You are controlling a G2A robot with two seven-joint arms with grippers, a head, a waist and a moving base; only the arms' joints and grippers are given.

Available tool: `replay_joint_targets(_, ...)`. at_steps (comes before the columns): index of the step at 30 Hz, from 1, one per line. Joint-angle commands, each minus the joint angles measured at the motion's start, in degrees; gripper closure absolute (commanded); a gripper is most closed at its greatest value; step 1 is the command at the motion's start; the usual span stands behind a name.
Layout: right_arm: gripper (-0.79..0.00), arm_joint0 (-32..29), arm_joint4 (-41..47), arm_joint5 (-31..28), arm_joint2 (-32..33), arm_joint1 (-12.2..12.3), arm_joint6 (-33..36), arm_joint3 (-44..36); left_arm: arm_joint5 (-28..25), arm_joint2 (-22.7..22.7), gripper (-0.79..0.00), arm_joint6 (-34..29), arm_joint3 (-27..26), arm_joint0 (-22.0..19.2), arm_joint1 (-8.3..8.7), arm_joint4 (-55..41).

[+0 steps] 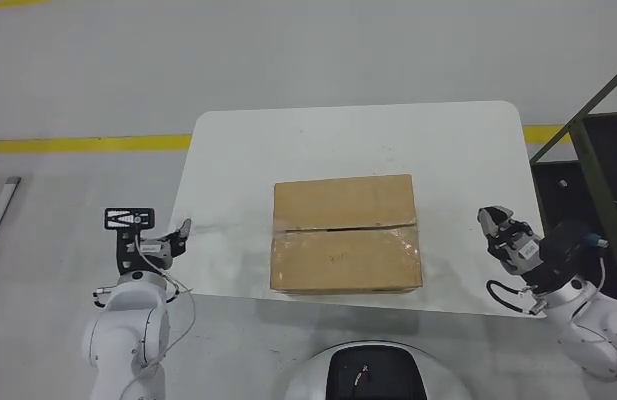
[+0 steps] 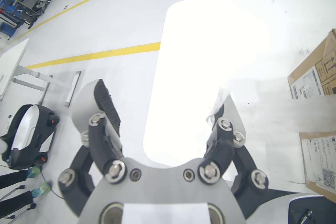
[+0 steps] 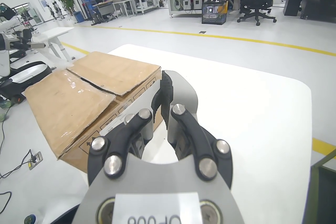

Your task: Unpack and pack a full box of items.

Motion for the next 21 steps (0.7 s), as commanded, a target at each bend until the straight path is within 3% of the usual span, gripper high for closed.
replay_joint_targets(1,0.000,0.15,0.26,0.12,0.15,-0.01,-0.08,0.07,0.04,-0.77,-0.785,0.62,-1.14,-0.22,0.04,-0.65)
replay_joint_targets(15,0.000,-1.22,-0.24,0.02,0.06,-0.11,-0.80,-0.97,-5.13,1.50,-0.785,0.41,-7.66,-6.99,0.78,4.44)
replay_joint_targets(21,0.000,-1.61,-0.17,-0.03,0.64,-0.10,-1.03,-1.26,-7.40,6.48,-0.785,0.70,-9.13,-10.53,0.72,1.56)
